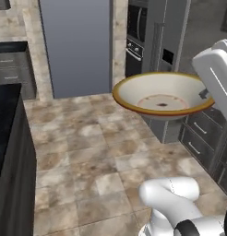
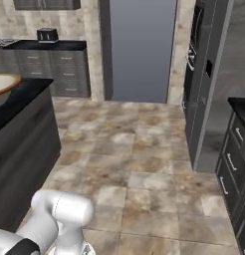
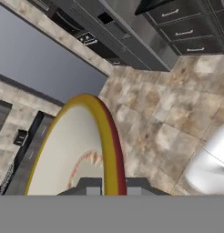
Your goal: Move the bowls from the cabinet to the plates on the dining table.
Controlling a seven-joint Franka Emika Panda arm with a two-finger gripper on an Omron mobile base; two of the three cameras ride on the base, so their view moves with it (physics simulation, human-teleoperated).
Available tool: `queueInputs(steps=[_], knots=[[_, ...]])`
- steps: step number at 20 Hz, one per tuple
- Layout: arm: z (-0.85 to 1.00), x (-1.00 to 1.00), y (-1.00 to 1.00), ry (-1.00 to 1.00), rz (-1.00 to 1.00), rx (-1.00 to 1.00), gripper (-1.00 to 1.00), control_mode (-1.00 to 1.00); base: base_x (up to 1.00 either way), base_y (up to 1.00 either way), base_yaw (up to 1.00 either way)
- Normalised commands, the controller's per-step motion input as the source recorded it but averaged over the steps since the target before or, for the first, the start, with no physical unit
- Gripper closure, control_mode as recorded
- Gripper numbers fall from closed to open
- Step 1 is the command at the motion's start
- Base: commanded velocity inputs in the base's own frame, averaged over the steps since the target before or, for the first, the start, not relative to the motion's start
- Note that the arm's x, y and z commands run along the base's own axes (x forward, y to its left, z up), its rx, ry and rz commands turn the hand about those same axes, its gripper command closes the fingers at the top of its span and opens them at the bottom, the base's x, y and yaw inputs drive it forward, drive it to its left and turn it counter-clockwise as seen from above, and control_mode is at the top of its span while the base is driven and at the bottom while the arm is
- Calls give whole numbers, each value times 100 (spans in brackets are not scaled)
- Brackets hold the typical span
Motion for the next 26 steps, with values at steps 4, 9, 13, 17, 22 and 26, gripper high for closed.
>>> queueInputs(steps=[4,9,13,17,22,26], knots=[[0,0,0,0,0,0,100,100,100,-49,5],[0,0,0,0,0,0,100,100,100,-13,6],[0,0,0,0,0,0,100,100,100,-4,4],[0,0,0,0,0,0,100,100,100,-2,0],[0,0,0,0,0,0,100,100,100,0,0],[0,0,0,0,0,0,100,100,100,0,0]])
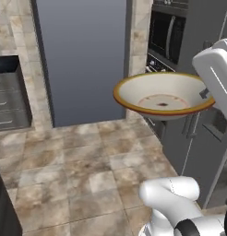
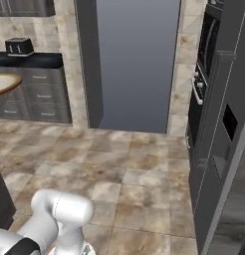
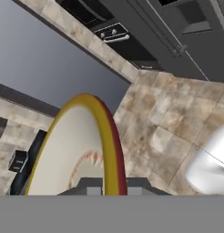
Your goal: Move the bowls from the cabinet to the plates on the dining table.
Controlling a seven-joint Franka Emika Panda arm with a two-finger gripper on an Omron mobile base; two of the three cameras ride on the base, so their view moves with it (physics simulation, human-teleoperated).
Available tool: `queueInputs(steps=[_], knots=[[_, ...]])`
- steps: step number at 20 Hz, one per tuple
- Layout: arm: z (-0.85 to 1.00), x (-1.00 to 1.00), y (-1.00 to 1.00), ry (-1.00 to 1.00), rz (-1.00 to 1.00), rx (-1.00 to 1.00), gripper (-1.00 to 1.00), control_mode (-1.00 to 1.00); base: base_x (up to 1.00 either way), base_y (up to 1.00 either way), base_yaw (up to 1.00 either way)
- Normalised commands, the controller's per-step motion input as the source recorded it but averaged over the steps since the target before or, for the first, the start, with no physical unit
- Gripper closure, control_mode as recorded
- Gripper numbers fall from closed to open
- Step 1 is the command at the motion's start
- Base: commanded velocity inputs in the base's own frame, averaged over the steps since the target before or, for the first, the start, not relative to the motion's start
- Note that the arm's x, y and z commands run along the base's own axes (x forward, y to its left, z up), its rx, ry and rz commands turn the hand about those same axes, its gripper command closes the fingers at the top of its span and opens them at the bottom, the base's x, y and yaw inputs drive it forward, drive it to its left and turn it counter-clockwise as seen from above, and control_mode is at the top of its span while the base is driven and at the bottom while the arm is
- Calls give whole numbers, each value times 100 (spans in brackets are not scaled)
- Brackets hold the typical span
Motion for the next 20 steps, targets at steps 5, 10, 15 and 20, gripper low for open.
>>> queueInputs(steps=[5,10,15,20], knots=[[0,0,0,0,0,0,100,100,100,0,2],[0,0,0,0,0,0,100,100,100,0,2],[0,0,0,0,0,0,100,100,100,0,2],[0,0,0,0,0,0,100,100,100,0,1]])
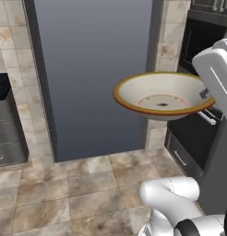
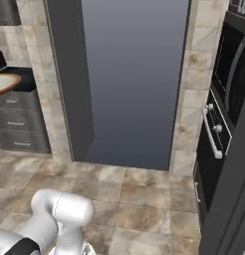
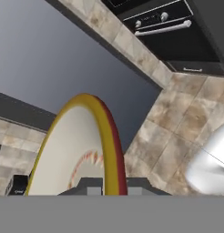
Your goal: Move the bowls from the cabinet to the plates on the dining table.
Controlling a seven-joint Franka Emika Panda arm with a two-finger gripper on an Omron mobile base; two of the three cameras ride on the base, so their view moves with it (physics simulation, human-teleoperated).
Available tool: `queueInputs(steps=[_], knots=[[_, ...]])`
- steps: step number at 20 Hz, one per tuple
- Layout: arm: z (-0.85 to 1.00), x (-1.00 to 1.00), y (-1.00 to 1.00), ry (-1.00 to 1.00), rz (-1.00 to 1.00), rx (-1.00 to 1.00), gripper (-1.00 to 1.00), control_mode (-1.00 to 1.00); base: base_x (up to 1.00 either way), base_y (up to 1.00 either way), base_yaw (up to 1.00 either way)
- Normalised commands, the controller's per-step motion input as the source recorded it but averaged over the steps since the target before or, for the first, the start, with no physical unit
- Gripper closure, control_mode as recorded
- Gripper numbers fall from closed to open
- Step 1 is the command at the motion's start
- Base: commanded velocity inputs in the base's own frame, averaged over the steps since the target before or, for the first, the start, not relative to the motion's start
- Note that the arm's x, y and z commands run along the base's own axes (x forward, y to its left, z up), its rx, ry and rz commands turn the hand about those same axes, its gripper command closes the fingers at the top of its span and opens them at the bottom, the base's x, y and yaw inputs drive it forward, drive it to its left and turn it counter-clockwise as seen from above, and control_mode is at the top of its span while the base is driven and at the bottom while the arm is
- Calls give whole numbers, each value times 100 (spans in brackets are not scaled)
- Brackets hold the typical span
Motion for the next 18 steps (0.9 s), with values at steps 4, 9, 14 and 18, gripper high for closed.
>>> queueInputs(steps=[4,9,14,18], knots=[[0,0,0,0,0,0,100,100,100,3,3],[0,0,0,0,0,0,100,100,98,2,17],[0,0,0,0,0,0,100,100,39,-2,46],[0,0,0,0,0,0,100,100,6,0,50]])
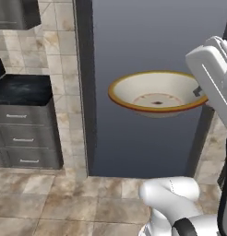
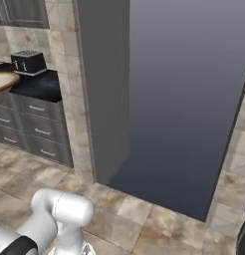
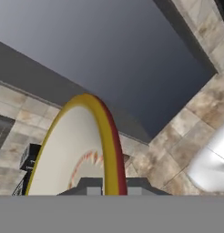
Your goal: Move the bowls from the cabinet to the plates on the dining table.
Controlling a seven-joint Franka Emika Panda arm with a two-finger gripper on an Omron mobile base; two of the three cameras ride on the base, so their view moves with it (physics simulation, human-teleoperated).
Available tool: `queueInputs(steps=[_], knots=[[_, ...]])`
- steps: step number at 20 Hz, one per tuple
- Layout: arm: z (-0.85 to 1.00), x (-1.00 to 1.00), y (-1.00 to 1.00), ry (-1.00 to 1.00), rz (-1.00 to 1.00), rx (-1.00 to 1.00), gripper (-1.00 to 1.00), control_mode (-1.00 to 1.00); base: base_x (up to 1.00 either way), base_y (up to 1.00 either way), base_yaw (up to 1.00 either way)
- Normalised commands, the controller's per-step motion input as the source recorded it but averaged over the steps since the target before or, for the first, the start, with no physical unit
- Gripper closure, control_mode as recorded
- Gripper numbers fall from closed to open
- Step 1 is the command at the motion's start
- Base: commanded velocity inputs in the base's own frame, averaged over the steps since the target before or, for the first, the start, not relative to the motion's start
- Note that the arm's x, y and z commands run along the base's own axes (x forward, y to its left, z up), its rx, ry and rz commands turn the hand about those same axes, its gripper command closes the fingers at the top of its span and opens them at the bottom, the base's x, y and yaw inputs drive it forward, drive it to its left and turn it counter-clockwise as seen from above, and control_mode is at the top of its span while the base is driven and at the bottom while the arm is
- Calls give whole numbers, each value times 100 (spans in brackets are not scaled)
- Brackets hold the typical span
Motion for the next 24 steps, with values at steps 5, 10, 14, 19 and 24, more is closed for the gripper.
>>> queueInputs(steps=[5,10,14,19,24], knots=[[0,0,0,0,0,0,100,100,0,0,50],[0,0,0,0,0,0,100,100,0,0,50],[0,0,0,0,0,0,100,100,0,0,50],[0,0,0,0,0,0,100,100,0,0,50],[0,0,0,0,0,0,100,100,4,0,50]])
